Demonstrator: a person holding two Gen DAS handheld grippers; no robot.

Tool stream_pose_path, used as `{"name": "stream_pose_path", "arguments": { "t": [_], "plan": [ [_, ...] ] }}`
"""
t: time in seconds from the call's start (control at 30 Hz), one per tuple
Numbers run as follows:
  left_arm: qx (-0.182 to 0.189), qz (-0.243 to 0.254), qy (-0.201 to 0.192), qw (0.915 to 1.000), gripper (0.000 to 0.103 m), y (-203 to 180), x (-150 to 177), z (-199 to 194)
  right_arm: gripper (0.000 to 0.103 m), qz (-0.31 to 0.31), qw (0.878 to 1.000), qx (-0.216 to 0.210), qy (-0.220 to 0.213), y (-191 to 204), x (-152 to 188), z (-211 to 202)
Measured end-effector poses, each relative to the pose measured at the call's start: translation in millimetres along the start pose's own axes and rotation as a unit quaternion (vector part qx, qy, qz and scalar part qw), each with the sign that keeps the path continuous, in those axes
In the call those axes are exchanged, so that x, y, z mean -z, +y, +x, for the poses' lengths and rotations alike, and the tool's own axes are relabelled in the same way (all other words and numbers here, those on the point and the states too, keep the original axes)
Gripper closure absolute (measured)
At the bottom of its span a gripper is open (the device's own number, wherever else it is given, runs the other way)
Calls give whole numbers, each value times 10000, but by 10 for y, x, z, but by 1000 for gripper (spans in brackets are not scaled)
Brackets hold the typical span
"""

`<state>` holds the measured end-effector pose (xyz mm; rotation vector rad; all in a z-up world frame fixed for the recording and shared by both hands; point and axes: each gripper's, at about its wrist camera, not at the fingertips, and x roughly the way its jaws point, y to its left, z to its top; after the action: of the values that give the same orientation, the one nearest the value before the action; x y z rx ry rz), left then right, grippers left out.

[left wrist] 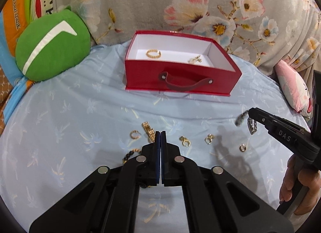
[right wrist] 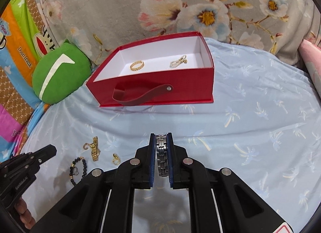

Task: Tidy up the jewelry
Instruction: 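Grasp the black bead bracelet with the left gripper while the right gripper grasps the silver watch, then lift and carry the bead bracelet and silver watch into the red box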

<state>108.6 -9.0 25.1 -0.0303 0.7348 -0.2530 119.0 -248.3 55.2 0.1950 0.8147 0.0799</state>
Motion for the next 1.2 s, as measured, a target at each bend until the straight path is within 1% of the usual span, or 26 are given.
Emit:
{"name": "stream_pose_path", "arguments": {
  "t": [0.1,0.17,0.27,0.3,0.33,0.37,0.4,0.43,0.5,0.57,0.7,0.77,0.8,0.83,0.9,0.97,1.2],
  "plan": [
    [-13,-13,-144,9999,103,37,-85,-98,93,4,10000,-2,-69,-6,-15,-67],
    [-15,-84,-141,9999,103,91,-108,-118,93,20,10000,0,-83,-13,-6,-84],
    [82,-150,64,9998,103,153,-66,-43,93,79,10000,-12,-35,-39,43,-62],
    [121,-219,207,9995,100,162,-11,35,93,107,9999,-23,-3,-48,65,-48],
    [182,-248,292,9991,89,172,33,80,93,123,9999,-30,22,-50,90,-38],
    [234,-279,425,9984,80,165,96,167,93,133,9999,-33,50,-51,117,-27],
    [186,-312,480,9982,61,167,143,218,93,140,9999,-37,70,-51,142,-23],
    [111,-321,481,9983,57,161,202,277,93,143,9998,-41,90,-51,162,-17],
    [0,-259,572,9980,57,138,294,389,93,141,9998,-37,124,-50,202,-6],
    [-41,-241,733,9970,57,124,378,516,93,155,9997,-42,164,-56,234,12],
    [-102,-178,903,9957,57,129,513,639,93,146,9997,-58,197,-39,276,27],
    [-210,-117,817,9964,60,127,543,636,93,136,9997,-66,209,-22,292,36],
    [-226,-104,786,9966,70,132,553,631,93,135,9996,-76,216,-16,295,41],
    [-199,-116,784,9967,90,142,558,635,93,137,9996,-86,222,-7,300,47],
    [1,-197,841,9963,97,167,561,643,93,144,9996,-109,236,4,310,59],
    [82,-204,829,9963,97,172,568,623,93,142,9995,-133,245,18,315,65],
    [294,-139,578,9978,97,122,516,407,93,121,9996,-169,211,53,318,21]
  ]
}}
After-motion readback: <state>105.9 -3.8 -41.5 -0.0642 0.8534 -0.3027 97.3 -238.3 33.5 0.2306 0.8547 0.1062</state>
